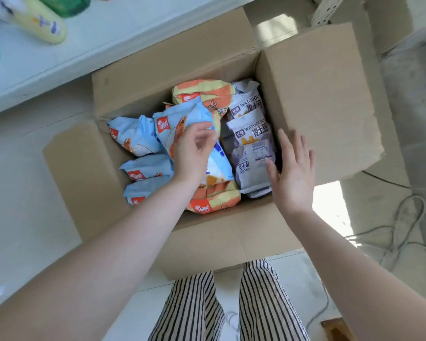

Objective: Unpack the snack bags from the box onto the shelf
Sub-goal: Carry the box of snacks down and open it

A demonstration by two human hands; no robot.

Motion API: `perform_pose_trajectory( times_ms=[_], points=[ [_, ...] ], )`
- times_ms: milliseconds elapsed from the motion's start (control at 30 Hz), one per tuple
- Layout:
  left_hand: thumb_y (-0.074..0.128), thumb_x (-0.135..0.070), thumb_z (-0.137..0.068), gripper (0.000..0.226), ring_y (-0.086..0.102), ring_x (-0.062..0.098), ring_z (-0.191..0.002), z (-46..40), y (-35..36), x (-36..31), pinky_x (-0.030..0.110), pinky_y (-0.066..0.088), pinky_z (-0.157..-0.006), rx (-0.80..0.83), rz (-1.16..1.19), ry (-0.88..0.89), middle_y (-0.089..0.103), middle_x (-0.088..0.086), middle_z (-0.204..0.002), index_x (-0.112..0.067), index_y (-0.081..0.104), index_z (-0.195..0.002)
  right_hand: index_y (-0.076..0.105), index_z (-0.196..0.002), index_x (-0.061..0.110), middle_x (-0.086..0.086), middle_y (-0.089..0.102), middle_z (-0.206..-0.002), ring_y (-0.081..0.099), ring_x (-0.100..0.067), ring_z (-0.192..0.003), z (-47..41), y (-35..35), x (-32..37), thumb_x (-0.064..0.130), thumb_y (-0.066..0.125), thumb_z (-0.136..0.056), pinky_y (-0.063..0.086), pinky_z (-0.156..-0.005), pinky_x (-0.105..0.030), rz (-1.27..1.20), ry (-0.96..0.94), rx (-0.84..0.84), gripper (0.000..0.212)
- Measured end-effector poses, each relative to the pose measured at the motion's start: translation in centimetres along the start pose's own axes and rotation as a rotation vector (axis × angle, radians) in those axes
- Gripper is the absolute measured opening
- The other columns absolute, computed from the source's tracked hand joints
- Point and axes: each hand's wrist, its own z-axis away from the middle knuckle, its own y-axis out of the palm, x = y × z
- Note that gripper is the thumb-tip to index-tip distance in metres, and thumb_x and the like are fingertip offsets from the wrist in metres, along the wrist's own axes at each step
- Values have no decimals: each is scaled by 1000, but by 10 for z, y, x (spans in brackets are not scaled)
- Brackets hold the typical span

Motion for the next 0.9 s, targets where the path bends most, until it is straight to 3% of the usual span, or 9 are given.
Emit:
perform_pose_trajectory(
  times_ms=[67, 167, 333, 433, 500, 567, 633, 800, 900],
  points=[
    [63, -18, -91, 25, 63, 10, -97, 13, -27, 20, 11, 48, -82, -142, 7, -71, 67, 0, -103, -13, 61, -116, 32, -152, 17, -10, 33, -157, 22, -27, -148, 2, 9, 27, 34, 50, -99, 19, -120, -44, -129, -49, 93, 59],
    [68, -20, -88, 38, 60, 13, -102, 22, -54, 48, 2, 41, -74, -285, 14, -170, 62, 4, -116, -11, 56, -124, 26, -153, 17, -2, 38, -154, 34, -18, -140, -3, 31, 65, 36, 61, -94, 30, -114, -34, -336, 49, 297, 71],
    [68, -30, -88, 55, 52, 8, -108, 21, -71, 73, 28, 46, -94, -197, 114, -332, 54, 3, -130, -14, 47, -136, 10, -156, 13, -4, 28, -159, 28, -20, -146, -26, 69, 103, 50, 78, -76, 29, -114, -37, -401, 200, 494, 111],
    [68, -29, -88, 53, 54, 8, -110, 18, -76, 79, 25, 46, -90, -166, 152, -314, 56, 2, -130, -12, 50, -134, 0, -156, 18, -5, 24, -160, 26, -24, -146, -33, 86, 111, 50, 84, -68, 29, -116, -43, -395, 319, 521, 126],
    [68, -26, -88, 49, 55, 7, -110, 17, -82, 84, 12, 43, -81, -139, 173, -292, 57, 0, -128, -12, 52, -133, 4, -155, 17, -7, 33, -155, 35, -26, -141, -34, 91, 113, 48, 85, -68, 35, -112, -43, -351, 370, 490, 123],
    [68, -24, -89, 46, 56, 1, -104, 19, -90, 88, 3, 42, -75, -115, 180, -259, 58, -2, -127, -13, 54, -131, 28, -148, 12, -6, 54, -136, 52, -25, -125, -33, 91, 113, 49, 85, -67, 47, -98, -39, -288, 373, 425, 106],
    [68, -19, -88, 42, 54, -9, -96, 24, -99, 93, 0, 42, -73, -105, 197, -224, 58, -3, -126, -13, 56, -128, 46, -131, 11, 0, 62, -115, 60, -20, -108, -30, 87, 115, 53, 85, -65, 51, -85, -36, -261, 343, 377, 87],
    [76, -15, -80, 34, 60, 9, -94, 34, -125, 113, 19, 48, -88, -33, 28, -125, 65, 0, -107, -9, 62, -111, 56, -120, 17, 7, 68, -105, 65, -14, -96, -26, 69, 111, 58, 86, -59, 55, -82, -37, -309, 327, 274, 80],
    [82, -18, -74, 45, 56, 12, -101, 35, -136, 129, 21, 42, -91, 83, -159, -108, 63, 1, -113, -8, 61, -112, 58, -119, 18, 7, 70, -105, 67, -14, -94, -23, 63, 109, 59, 86, -58, 57, -84, -43, -313, 328, 247, 79]
  ],
)
